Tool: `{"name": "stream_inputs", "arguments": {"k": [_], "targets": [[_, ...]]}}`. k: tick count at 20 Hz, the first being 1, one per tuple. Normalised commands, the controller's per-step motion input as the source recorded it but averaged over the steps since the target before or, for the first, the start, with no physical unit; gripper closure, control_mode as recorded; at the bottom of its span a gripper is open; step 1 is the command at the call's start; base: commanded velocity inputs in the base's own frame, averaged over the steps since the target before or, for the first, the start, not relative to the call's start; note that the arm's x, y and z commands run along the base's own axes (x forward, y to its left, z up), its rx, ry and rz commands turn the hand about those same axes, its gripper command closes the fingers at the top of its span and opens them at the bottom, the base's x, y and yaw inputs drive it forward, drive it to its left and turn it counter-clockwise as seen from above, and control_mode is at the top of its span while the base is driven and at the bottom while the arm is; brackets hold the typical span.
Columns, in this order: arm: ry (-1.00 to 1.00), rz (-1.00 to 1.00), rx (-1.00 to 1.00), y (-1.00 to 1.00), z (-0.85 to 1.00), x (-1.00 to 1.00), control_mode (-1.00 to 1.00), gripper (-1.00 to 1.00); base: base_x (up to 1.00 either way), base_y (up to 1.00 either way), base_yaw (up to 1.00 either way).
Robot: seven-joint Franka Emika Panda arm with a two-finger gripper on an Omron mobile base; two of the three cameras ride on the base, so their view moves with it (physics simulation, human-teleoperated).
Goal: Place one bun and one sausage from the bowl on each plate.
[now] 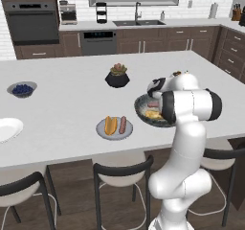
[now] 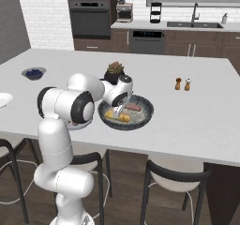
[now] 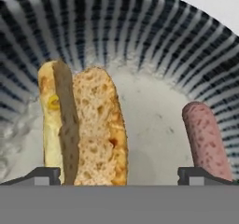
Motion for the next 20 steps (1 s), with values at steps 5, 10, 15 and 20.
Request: {"name": "stream_inputs", "arguments": {"k": [5,10,15,20], "targets": [[0.0,0.03,0.0,0.33,0.0,-0.08,-1.0,-1.0,0.0,0.0,0.0],[0.03,0.01,0.0,0.31,0.0,-0.31,-1.0,-1.0,0.0,0.0,0.0],[-0.01,0.0,0.0,-0.14,-0.09,-0.33,-1.0,-1.0,0.0,0.0,0.0],[-0.05,0.0,0.0,-0.24,-0.07,0.0,-1.0,-1.0,0.0,0.0,0.0]]}}
